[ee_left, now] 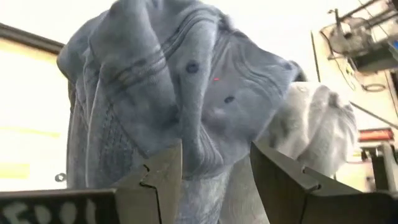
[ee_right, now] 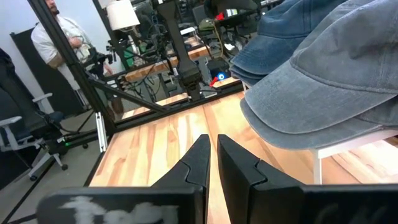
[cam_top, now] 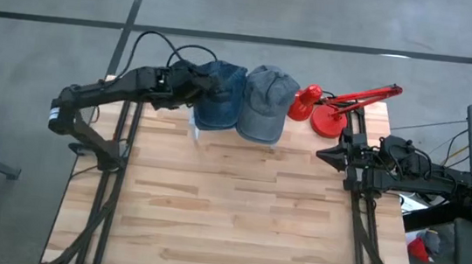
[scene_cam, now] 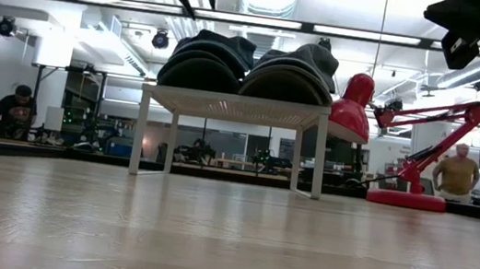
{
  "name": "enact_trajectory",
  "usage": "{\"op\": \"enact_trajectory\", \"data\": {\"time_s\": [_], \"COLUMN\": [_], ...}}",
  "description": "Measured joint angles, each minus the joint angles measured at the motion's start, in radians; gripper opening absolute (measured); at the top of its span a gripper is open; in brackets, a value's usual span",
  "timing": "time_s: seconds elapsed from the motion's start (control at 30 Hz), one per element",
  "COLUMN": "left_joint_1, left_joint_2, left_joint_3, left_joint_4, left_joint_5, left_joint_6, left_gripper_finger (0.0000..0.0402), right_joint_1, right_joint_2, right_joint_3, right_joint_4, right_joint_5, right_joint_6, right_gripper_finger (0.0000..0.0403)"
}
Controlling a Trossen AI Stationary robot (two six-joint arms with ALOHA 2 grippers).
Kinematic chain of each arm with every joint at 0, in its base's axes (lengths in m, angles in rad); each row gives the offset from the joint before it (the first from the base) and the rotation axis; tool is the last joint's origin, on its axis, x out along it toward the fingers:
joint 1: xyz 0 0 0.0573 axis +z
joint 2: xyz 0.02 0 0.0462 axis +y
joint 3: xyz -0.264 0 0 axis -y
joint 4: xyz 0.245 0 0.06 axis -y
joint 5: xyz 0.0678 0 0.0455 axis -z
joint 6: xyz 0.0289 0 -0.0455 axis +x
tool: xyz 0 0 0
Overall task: Pick & Place hat
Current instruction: Return to Home Position
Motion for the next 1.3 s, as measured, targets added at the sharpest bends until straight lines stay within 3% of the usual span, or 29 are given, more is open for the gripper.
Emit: {"op": "enact_trajectory", "data": {"time_s": [0.6,0.9,1.13,1.3], "left_joint_1": [-0.124,-0.239,-0.34,-0.387], "left_joint_2": [-0.141,-0.167,-0.217,-0.254], "left_joint_3": [0.0,0.0,0.0,-0.003], "left_joint_4": [-0.075,-0.139,-0.135,-0.124], "left_joint_5": [-0.004,-0.008,-0.114,-0.125], "left_joint_6": [0.521,0.699,0.754,0.796], "left_gripper_finger": [0.0181,0.0181,0.0181,0.0181], "right_joint_1": [0.0,0.0,0.0,0.0], "right_joint_2": [0.0,0.0,0.0,0.0], "right_joint_3": [0.0,0.0,0.0,0.0], "right_joint_4": [0.0,0.0,0.0,0.0], "right_joint_5": [0.0,0.0,0.0,0.0], "right_joint_6": [0.002,0.002,0.002,0.002], "right_gripper_finger": [0.0028,0.0028,0.0028,0.0028]}}
